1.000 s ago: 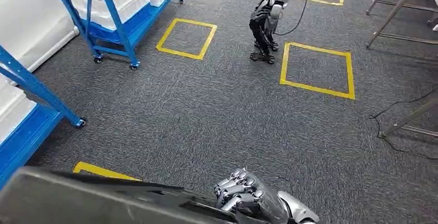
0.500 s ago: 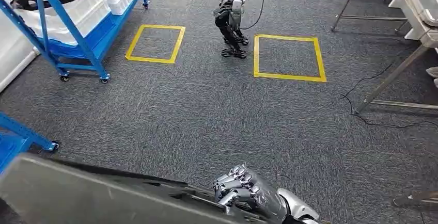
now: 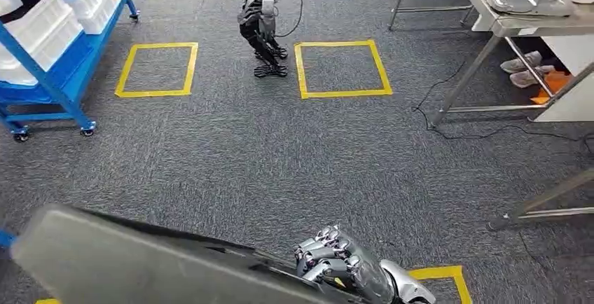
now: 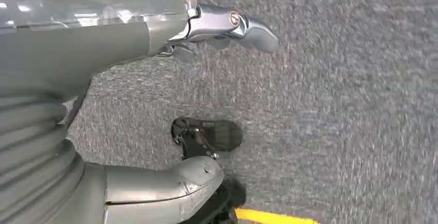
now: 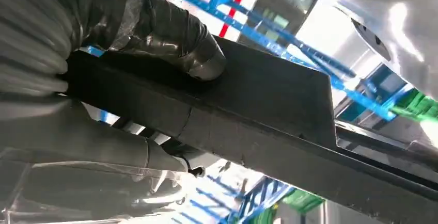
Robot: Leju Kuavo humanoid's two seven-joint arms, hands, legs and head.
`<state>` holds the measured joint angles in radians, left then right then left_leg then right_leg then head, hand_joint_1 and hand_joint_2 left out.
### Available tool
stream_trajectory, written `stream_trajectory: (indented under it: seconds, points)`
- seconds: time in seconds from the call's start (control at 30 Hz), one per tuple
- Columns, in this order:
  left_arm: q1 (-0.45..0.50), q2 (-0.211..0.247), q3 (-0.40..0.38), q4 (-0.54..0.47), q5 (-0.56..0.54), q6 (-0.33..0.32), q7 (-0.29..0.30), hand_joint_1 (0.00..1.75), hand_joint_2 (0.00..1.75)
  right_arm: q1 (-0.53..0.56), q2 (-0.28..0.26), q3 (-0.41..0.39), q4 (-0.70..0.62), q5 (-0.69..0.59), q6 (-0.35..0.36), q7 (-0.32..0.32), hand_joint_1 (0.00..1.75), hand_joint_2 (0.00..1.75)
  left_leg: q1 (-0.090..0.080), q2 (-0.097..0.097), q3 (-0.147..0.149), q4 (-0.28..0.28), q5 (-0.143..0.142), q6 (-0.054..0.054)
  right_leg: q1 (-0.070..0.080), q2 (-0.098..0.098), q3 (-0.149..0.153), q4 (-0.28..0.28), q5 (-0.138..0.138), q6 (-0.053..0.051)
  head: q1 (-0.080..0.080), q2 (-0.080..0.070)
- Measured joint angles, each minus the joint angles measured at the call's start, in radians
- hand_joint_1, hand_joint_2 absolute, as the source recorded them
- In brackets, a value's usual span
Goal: Take the parts from the cabinet and place them on the table.
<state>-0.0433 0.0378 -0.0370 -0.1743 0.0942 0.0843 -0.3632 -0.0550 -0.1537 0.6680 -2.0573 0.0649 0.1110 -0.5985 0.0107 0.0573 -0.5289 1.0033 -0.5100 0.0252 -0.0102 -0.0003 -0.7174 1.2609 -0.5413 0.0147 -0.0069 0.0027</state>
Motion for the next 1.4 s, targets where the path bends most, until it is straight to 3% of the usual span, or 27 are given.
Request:
stream_trajectory:
  seconds: [0.07, 0.1, 0.23, 0.27, 0.3, 0.33, 0.4, 0.43, 0.47, 0.53, 0.57, 0.6, 0.73, 0.77, 0.8, 0.83, 0.9, 0.93, 0.97, 1.03, 1.07, 1.1, 1.13, 1.23, 1.27, 1.33, 1.4]
  points:
    - [0.0, -0.002, 0.0, 0.0, 0.002, -0.002, -0.003, 0.0, 1.75, -0.001, 0.0, 0.0, 0.0, 0.007, -0.002, 0.002, 1.75, 1.75, -0.001, 0.018, 0.009, 0.0, -0.006, -0.004, 0.005, -0.04, 0.111, -0.187, 0.071, -0.011, 0.0, 0.0]
    - [0.001, -0.003, 0.0, 0.0, 0.002, -0.003, -0.003, 0.0, 1.75, -0.003, 0.0, 0.0, 0.0, 0.009, -0.003, 0.003, 1.75, 1.75, -0.008, 0.026, 0.01, 0.003, -0.01, -0.01, 0.019, -0.083, 0.128, -0.223, 0.054, -0.017, 0.0, 0.0]
    - [0.0, -0.005, 0.0, 0.0, 0.009, -0.006, -0.003, 0.0, 1.75, -0.006, 0.0, 0.0, 0.0, 0.012, -0.004, 0.006, 1.75, 1.75, -0.01, 0.06, 0.019, -0.001, -0.015, -0.025, 0.021, -0.04, 0.121, -0.23, 0.061, -0.03, 0.0, 0.0]
    - [-0.001, -0.005, 0.0, 0.0, 0.009, -0.007, -0.003, 0.0, 1.75, -0.006, 0.001, 0.0, 0.0, 0.012, -0.004, 0.007, 1.75, 1.75, -0.002, 0.033, 0.016, 0.009, -0.03, -0.031, 0.01, -0.031, 0.129, -0.24, 0.067, -0.037, 0.0, 0.0]
    - [0.0, -0.005, 0.0, 0.0, 0.009, -0.007, -0.005, 0.0, 1.75, -0.011, 0.001, 0.0, 0.0, 0.012, -0.004, 0.007, 1.75, 1.75, -0.001, -0.016, -0.001, 0.05, -0.058, -0.034, 0.009, -0.022, 0.13, -0.243, 0.069, -0.043, 0.0, 0.0]
    - [0.003, -0.005, 0.0, 0.0, 0.009, -0.009, -0.005, 0.0, 1.75, -0.016, 0.002, 0.0, 0.0, 0.012, -0.004, 0.007, 1.75, 1.75, -0.001, -0.039, -0.036, 0.125, -0.1, -0.037, 0.009, -0.013, 0.128, -0.243, 0.07, -0.047, 0.0, 0.0]
    - [0.008, -0.005, 0.0, 0.0, 0.012, -0.011, -0.003, 0.0, 1.75, -0.016, 0.003, 0.0, 0.0, 0.012, -0.004, 0.009, 1.75, 1.75, 0.0, -0.05, -0.116, 0.287, -0.163, -0.042, 0.009, 0.011, 0.127, -0.24, 0.069, -0.048, 0.0, 0.0]
    - [0.011, -0.005, 0.0, 0.0, 0.013, -0.011, -0.002, 0.0, 1.75, -0.016, 0.003, 0.001, 0.001, 0.012, -0.004, 0.011, 1.75, 1.75, 0.0, -0.05, -0.138, 0.324, -0.163, -0.044, 0.009, 0.023, 0.126, -0.238, 0.069, -0.048, 0.0, 0.0]
    - [0.012, -0.005, 0.0, 0.0, 0.015, -0.011, 0.0, 0.0, 1.75, -0.016, 0.003, 0.003, 0.001, 0.012, -0.004, 0.011, 1.75, 1.75, 0.002, -0.051, -0.137, 0.312, -0.138, -0.045, 0.008, 0.035, 0.126, -0.236, 0.069, -0.047, 0.0, 0.0]
    - [0.011, -0.005, 0.0, 0.0, 0.015, -0.011, 0.002, 0.0, 1.75, -0.018, 0.004, 0.005, 0.001, 0.012, -0.005, 0.012, 1.75, 1.75, 0.007, -0.059, -0.073, 0.154, -0.034, -0.046, 0.004, 0.064, 0.129, -0.23, 0.066, -0.042, 0.0, 0.0]
    - [0.011, -0.005, 0.0, 0.0, 0.015, -0.011, 0.002, 0.0, 1.75, -0.019, 0.004, 0.006, 0.0, 0.011, -0.006, 0.013, 1.75, 1.75, 0.012, -0.084, -0.038, 0.074, 0.006, -0.049, 0.003, 0.075, 0.128, -0.224, 0.063, -0.038, 0.0, 0.0]
    - [0.012, -0.005, 0.0, 0.0, 0.015, -0.011, 0.003, 0.0, 1.75, -0.02, 0.004, 0.006, 0.0, 0.01, -0.006, 0.013, 1.75, 1.75, 0.015, -0.135, -0.024, 0.043, -0.007, -0.05, 0.006, 0.085, 0.122, -0.216, 0.06, -0.031, 0.0, 0.0]
    - [0.009, -0.005, 0.0, 0.0, 0.015, -0.011, 0.003, 0.0, 1.75, -0.021, 0.004, 0.008, 0.0, 0.009, -0.011, 0.012, 1.75, 1.75, 0.006, -0.109, -0.019, 0.027, -0.003, -0.022, -0.001, 0.124, 0.104, -0.218, 0.073, -0.004, 0.0, 0.0]
    - [0.007, -0.005, 0.0, 0.0, 0.015, -0.011, 0.003, 0.0, 1.75, -0.02, 0.004, 0.008, -0.001, 0.009, -0.012, 0.012, 1.75, 1.75, 0.013, -0.093, -0.017, 0.016, 0.005, -0.009, -0.002, 0.102, 0.1, -0.206, 0.064, -0.002, 0.0, 0.0]
    - [0.007, -0.005, 0.0, 0.0, 0.015, -0.011, 0.002, 0.0, 1.75, -0.022, 0.004, 0.008, -0.002, 0.008, -0.013, 0.011, 1.75, 1.75, 0.011, -0.084, -0.016, 0.011, 0.007, -0.004, 0.005, 0.05, 0.088, -0.179, 0.042, 0.001, 0.001, 0.0]
    - [0.008, -0.005, 0.0, 0.0, 0.014, -0.011, 0.003, 0.0, 1.75, -0.026, 0.004, 0.008, -0.002, 0.007, -0.014, 0.011, 1.75, 1.75, 0.009, -0.072, -0.016, 0.01, 0.007, 0.001, 0.005, 0.025, 0.06, -0.122, 0.005, 0.004, 0.0, 0.0]
    - [0.011, -0.002, 0.0, 0.0, 0.015, -0.011, 0.003, 0.0, 1.75, -0.025, 0.004, 0.008, -0.002, 0.006, -0.015, 0.01, 1.75, 1.75, 0.004, -0.045, -0.017, 0.011, 0.005, 0.005, 0.002, 0.01, -0.01, 0.028, -0.065, 0.008, 0.0, 0.0]
    - [0.012, -0.002, 0.0, 0.0, 0.015, -0.011, 0.003, 0.0, 1.75, -0.024, 0.003, 0.008, -0.002, 0.006, -0.015, 0.01, 1.75, 1.75, 0.002, -0.032, -0.017, 0.011, 0.004, 0.006, 0.002, 0.009, -0.032, 0.076, -0.076, 0.009, 0.0, 0.0]
    - [0.011, -0.002, 0.0, 0.0, 0.015, -0.011, 0.003, 0.0, 1.75, -0.024, 0.004, 0.008, -0.002, 0.006, -0.015, 0.01, 1.75, 1.75, 0.001, -0.02, -0.017, 0.011, 0.003, 0.006, 0.002, 0.008, -0.03, 0.073, -0.061, 0.008, 0.0, 0.0]
    - [0.007, -0.002, 0.0, 0.0, 0.015, -0.012, 0.003, 0.0, 1.75, -0.024, 0.003, 0.008, -0.002, 0.006, -0.015, 0.008, 1.75, 1.75, -0.001, 0.002, -0.012, 0.011, -0.001, 0.006, 0.005, -0.001, 0.04, -0.053, 0.014, 0.0, 0.0, 0.0]
    - [0.006, -0.002, 0.0, 0.0, 0.015, -0.013, 0.003, 0.0, 1.75, -0.025, 0.004, 0.008, -0.003, 0.005, -0.015, 0.008, 1.75, 1.75, -0.002, 0.012, -0.007, 0.011, -0.004, 0.003, 0.009, -0.019, 0.094, -0.15, 0.056, -0.008, 0.0, 0.0]
    - [0.006, -0.004, 0.0, 0.0, 0.015, -0.013, 0.003, 0.0, 1.75, -0.027, 0.004, 0.008, -0.005, 0.005, -0.015, 0.008, 1.75, 1.75, -0.002, 0.019, -0.003, 0.01, -0.006, 0.0, 0.021, -0.069, 0.127, -0.216, 0.055, -0.017, 0.0, 0.0]
    - [0.006, -0.006, 0.0, 0.0, 0.015, -0.013, 0.003, 0.0, 1.75, -0.03, 0.004, 0.008, -0.006, 0.005, -0.015, 0.008, 1.75, 1.75, -0.008, 0.028, -0.005, 0.013, -0.009, -0.005, 0.033, -0.08, 0.132, -0.227, 0.054, -0.023, 0.0, 0.0]
    - [0.002, -0.01, 0.0, 0.0, 0.015, -0.012, 0.004, 0.0, 1.75, -0.031, 0.003, 0.008, -0.009, 0.002, -0.016, 0.007, 1.75, 1.75, -0.008, 0.06, 0.004, 0.005, -0.011, -0.013, 0.035, -0.043, 0.124, -0.229, 0.057, -0.032, 0.0, 0.0]
    - [0.0, -0.01, 0.0, 0.0, 0.015, -0.012, 0.004, 0.0, 1.75, -0.03, 0.003, 0.008, -0.011, 0.002, -0.016, 0.006, 1.75, 1.75, -0.01, 0.055, 0.006, 0.008, -0.02, -0.02, 0.019, -0.033, 0.137, -0.248, 0.066, -0.041, 0.0, 0.0]
    - [0.0, -0.011, 0.0, 0.0, 0.015, -0.012, 0.004, 0.0, 1.75, -0.037, 0.004, 0.008, -0.012, -0.001, -0.015, 0.007, 1.75, 1.75, -0.003, -0.032, -0.02, 0.079, -0.067, -0.028, 0.017, -0.018, 0.145, -0.256, 0.07, -0.05, 0.0, 0.0]
    - [0.003, -0.013, 0.0, 0.0, 0.015, -0.013, 0.004, 0.0, 1.75, -0.038, 0.004, 0.008, -0.012, -0.004, -0.008, 0.007, 1.75, 1.75, -0.001, -0.051, -0.094, 0.226, -0.135, -0.033, 0.016, 0.003, 0.144, -0.256, 0.069, -0.052, 0.0, 0.0]
